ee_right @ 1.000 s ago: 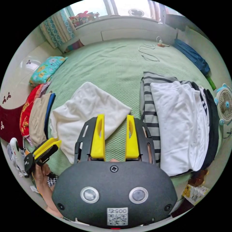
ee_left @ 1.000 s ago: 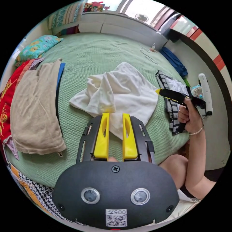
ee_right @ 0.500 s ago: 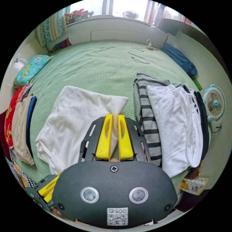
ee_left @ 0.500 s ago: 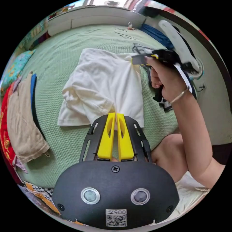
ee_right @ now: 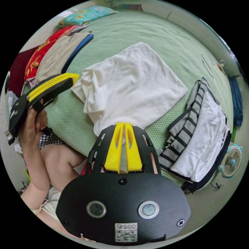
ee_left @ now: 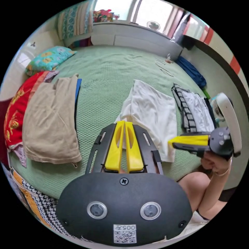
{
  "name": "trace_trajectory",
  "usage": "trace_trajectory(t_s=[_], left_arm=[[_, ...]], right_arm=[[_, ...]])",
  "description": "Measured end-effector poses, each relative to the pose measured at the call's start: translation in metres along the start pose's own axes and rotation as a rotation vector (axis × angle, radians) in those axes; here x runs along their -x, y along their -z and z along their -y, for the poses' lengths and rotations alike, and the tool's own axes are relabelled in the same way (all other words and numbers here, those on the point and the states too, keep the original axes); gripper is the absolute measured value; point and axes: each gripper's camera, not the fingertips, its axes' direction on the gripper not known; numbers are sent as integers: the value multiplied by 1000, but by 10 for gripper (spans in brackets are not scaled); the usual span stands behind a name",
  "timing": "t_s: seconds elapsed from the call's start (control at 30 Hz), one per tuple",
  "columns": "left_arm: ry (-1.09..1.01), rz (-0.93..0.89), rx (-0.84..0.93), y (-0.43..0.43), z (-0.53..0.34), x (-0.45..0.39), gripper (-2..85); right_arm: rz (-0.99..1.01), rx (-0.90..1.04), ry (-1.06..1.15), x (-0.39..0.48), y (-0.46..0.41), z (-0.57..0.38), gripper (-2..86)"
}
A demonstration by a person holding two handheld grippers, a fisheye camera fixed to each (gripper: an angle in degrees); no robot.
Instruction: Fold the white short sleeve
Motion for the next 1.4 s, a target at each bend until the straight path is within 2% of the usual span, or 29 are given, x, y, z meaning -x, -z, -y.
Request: trace_trajectory(t_s=[0.07, 0.17, 0.4, 0.53, 0.73, 0.8, 0.9, 0.97, 1.03, 1.2, 1.33, 1.4], left_arm=[[10, 58, 41, -15, 7, 0, 8], [-10, 98, 144, -39, 13, -8, 0], [-76, 197, 195, -44, 18, -33, -5], [-119, 203, 263, -44, 10, -47, -6], [-156, 89, 357, -39, -12, -59, -6], [-140, 22, 348, -29, -17, -59, -6], [-86, -7, 187, 8, -17, -52, -6], [-36, 32, 12, 36, -14, -47, -6], [-23, 48, -18, 41, -7, -48, -6], [-85, -8, 75, 22, 22, -75, -6], [-97, 55, 122, 8, 44, -95, -6], [-95, 42, 135, 7, 46, -100, -6]], right_arm=[[39, 19, 52, 10, -2, 10, -9], [-116, 113, 73, 21, -20, 28, -9], [-166, 225, 141, 25, -32, 57, -10], [-167, 262, 189, 22, -33, 59, -12], [-96, 351, 221, 5, -32, 49, -14], [-112, 388, 235, 1, -31, 38, -14], [-150, 408, 260, 2, -30, 25, -14], [-180, 373, 281, 6, -22, 18, -13], [-189, 336, 277, 10, -11, 11, -13], [-177, 80, 186, 24, 30, 14, -12], [-157, 59, 102, 32, 19, 34, -13], [-210, 48, 65, 40, 13, 39, -14]])
